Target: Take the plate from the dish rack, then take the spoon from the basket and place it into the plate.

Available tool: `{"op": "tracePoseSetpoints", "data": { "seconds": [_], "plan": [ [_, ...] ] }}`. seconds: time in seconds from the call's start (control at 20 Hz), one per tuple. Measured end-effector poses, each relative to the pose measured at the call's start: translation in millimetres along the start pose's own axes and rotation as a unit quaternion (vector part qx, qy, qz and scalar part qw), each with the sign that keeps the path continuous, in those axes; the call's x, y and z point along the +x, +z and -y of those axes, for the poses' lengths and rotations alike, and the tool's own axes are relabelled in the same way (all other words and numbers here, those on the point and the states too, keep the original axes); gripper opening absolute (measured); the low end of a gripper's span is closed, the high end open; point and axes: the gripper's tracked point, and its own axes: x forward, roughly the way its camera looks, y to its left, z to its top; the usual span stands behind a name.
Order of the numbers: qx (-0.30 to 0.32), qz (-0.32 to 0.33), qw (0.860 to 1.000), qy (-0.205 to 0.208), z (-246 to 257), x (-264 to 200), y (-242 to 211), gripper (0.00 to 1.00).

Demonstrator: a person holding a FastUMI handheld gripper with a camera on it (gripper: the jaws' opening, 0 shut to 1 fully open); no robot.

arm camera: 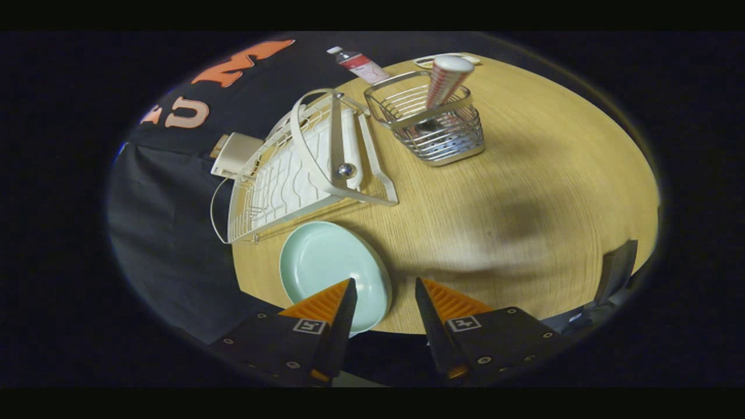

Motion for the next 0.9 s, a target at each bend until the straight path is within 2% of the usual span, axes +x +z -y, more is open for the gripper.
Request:
{"op": "tracePoseSetpoints", "data": {
  "seconds": [0.15,0.25,0.45,0.65,0.8,0.9],
  "plan": [
    [-0.03,0.067,0.997,-0.015,6,-10,26,0.73],
    [-0.054,0.099,0.993,-0.026,14,-17,41,0.78],
    [-0.088,0.165,0.981,-0.054,24,-31,70,0.8],
    [-0.127,0.254,0.951,-0.122,42,-51,107,0.8],
    [-0.163,0.315,0.925,-0.14,38,-67,132,0.8],
    [-0.177,0.335,0.914,-0.142,30,-66,139,0.8]
  ]
}}
